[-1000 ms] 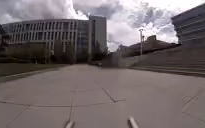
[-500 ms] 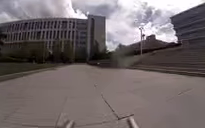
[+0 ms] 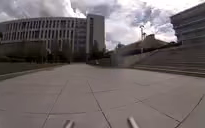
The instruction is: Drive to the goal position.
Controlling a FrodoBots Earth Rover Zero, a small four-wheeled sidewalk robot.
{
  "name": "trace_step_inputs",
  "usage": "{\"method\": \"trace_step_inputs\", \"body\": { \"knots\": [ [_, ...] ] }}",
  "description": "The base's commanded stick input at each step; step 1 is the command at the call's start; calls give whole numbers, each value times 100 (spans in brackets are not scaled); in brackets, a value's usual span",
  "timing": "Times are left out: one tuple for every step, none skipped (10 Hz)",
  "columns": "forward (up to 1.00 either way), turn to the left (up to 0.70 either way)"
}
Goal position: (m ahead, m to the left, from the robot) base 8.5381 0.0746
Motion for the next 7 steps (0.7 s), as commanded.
{"method": "trace_step_inputs", "body": {
  "knots": [
    [100,1],
    [100,1],
    [100,1],
    [100,1],
    [100,1],
    [100,1],
    [100,1]
  ]
}}
